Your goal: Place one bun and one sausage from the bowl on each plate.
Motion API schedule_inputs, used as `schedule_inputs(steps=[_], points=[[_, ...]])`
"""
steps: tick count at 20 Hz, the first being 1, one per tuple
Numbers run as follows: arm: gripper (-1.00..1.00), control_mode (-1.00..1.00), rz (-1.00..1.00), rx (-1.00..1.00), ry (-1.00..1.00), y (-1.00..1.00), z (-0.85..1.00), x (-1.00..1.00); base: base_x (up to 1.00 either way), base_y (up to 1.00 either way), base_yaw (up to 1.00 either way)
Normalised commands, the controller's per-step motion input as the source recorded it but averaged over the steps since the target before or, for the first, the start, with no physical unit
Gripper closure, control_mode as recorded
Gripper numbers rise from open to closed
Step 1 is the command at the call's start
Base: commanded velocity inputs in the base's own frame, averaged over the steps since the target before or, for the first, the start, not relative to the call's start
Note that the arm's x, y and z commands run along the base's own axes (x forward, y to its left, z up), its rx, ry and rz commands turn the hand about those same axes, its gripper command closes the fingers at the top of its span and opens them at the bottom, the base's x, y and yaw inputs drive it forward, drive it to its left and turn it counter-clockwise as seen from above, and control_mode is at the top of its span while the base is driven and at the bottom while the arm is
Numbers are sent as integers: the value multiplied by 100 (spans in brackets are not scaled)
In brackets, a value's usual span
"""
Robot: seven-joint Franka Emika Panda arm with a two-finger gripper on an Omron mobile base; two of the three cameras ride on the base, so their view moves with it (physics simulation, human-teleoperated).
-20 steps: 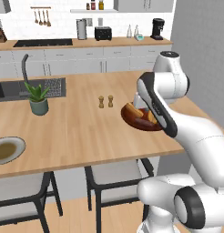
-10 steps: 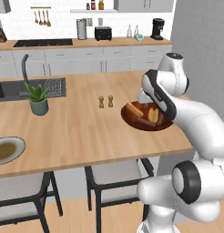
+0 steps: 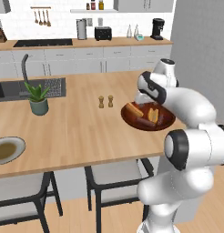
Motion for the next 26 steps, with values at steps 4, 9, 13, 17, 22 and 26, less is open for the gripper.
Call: schedule_inputs(steps=[4, 9, 13, 17, 22, 26], points=[[-100, -100, 10, 0, 0, -11, -45, 87, 0, 0, 0], [-100, -100, 4, 0, 0, -16, -25, 74, 0, 0, 0], [-100, -100, 0, 0, 0, -14, -28, 54, 0, 0, 0], [-100, -100, 0, 0, 0, 0, -36, 44, 0, 0, 0], [-100, -100, 0, 0, 0, -1, -45, 57, 0, 0, 0], [-100, -100, 0, 0, 0, 0, -41, 69, 0, 0, 0]])
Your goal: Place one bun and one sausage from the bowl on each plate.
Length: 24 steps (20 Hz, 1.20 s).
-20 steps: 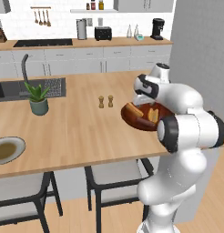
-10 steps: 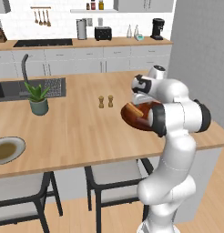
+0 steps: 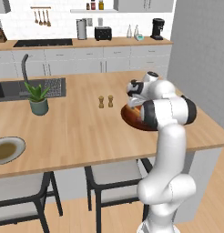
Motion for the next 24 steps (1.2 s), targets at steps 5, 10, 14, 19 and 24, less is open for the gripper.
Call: schedule_inputs(steps=[5, 10, 14, 19, 24], points=[[-100, -100, 0, 1, 0, -12, -22, 58, 0, 0, 0], [-100, -100, 0, 0, 0, 0, -31, 40, 0, 0, 0], [-100, -100, 0, 0, 0, 0, -30, 19, 0, 0, 0], [-100, -100, 0, 0, 0, 1, -23, 22, 0, 0, 0], [-100, -100, 0, 0, 0, 0, -18, 13, 0, 0, 0]])
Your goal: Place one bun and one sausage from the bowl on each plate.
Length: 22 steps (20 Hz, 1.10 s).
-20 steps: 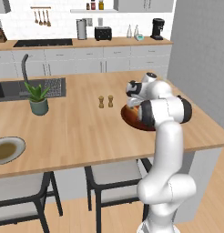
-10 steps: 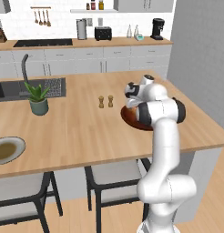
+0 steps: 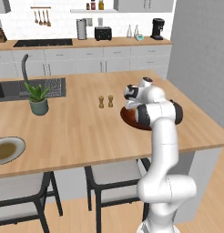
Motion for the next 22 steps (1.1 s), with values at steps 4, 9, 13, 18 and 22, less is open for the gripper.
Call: schedule_inputs(steps=[4, 9, 13, 18, 22], points=[[100, -100, 0, 0, 0, 0, -7, 6, 0, 0, 0], [100, -100, 0, 0, 1, 0, 2, 0, 0, 0, 0], [100, -100, -2, 0, 0, 9, 60, -45, 0, 0, 0], [100, -100, -10, 0, 0, 11, 69, -95, 0, 0, 0], [100, -100, -15, 0, 0, 12, 18, -100, 0, 0, 0]])
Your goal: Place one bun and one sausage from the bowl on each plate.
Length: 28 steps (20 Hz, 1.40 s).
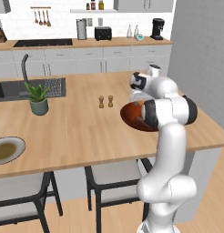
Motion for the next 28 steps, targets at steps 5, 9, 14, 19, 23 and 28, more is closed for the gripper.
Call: schedule_inputs(steps=[5, 9, 14, 19, 23, 28], points=[[100, -100, -21, 0, 0, 29, 0, -100, 0, 0, 0], [100, -100, -25, 0, 0, 11, 0, -80, 0, 0, 0], [100, -100, -26, 0, 0, 8, 14, -34, 0, 0, 0], [100, -100, -13, 0, 4, 26, 41, -29, 0, 0, 0], [100, -100, -1, -1, 0, 23, 37, -28, 0, 0, 0], [100, 100, 0, 0, 0, 5, 9, -5, -22, 17, 0]])
